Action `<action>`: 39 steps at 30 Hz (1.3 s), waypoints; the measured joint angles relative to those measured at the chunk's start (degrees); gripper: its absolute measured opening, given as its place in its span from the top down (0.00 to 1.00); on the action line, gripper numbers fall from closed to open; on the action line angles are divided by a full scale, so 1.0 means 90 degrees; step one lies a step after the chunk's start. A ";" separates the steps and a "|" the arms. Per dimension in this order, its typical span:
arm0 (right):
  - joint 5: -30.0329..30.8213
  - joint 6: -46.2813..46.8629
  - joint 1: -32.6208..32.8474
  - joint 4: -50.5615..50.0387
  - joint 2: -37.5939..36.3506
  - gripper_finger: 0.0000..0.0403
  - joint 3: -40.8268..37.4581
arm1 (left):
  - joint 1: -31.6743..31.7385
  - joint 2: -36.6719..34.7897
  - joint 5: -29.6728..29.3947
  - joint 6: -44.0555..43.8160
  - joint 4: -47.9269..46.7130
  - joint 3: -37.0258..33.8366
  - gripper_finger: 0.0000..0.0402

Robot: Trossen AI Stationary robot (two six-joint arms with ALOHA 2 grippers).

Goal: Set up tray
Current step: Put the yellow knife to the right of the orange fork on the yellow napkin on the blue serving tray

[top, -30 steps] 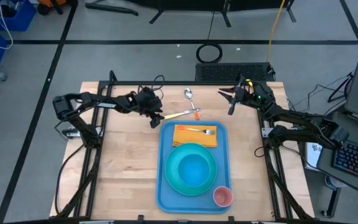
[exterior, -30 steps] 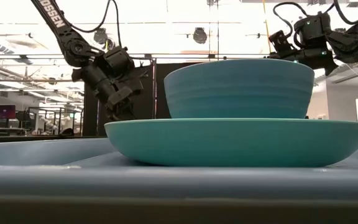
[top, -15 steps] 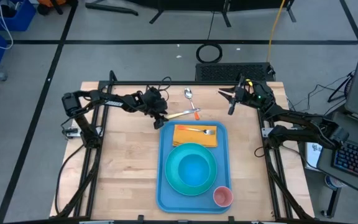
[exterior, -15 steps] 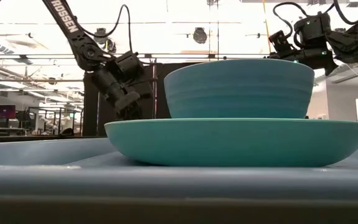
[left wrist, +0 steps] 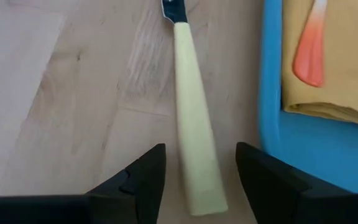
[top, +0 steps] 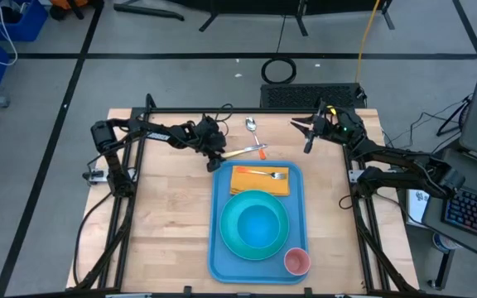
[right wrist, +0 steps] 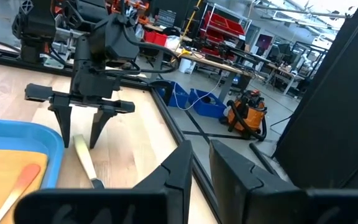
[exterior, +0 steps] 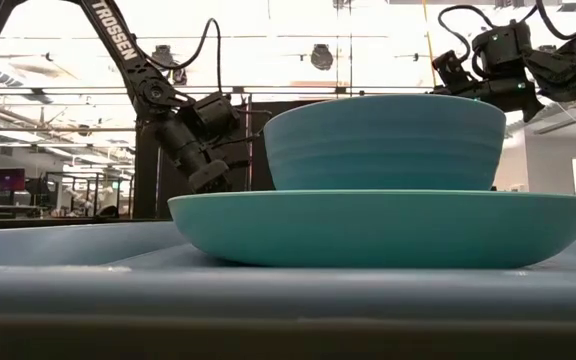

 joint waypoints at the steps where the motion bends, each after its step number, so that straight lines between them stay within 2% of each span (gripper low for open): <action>1: 0.0000 0.0000 0.0000 0.0000 0.0000 0.89 0.0000 | 0.0000 0.0000 -0.0005 0.0011 0.0018 0.0000 0.53; 12: 0.0000 0.0000 0.0000 -0.0036 0.0000 0.89 0.0000 | 0.0002 -0.0010 -0.0179 0.0020 0.0077 -0.0002 0.80; 19: 0.0000 0.0000 0.0000 -0.0041 0.0000 0.89 0.0000 | 0.0005 -0.0022 -0.0218 -0.0060 0.0353 0.0007 0.88; 24: 0.0000 0.0000 0.0000 -0.0041 0.0001 0.89 0.0000 | 0.0007 -0.0015 -0.0217 0.0014 0.0394 -0.0003 0.99; 35: 0.0000 0.0000 0.0000 -0.0070 0.0002 0.89 0.0000 | 0.0023 -0.0151 -0.0434 -0.0183 0.0348 -0.0016 0.82; 39: 0.0000 0.0000 0.0000 -0.0081 0.0002 0.89 0.0002 | 0.0079 -0.0378 -0.0104 -0.0092 0.0161 -0.0010 0.76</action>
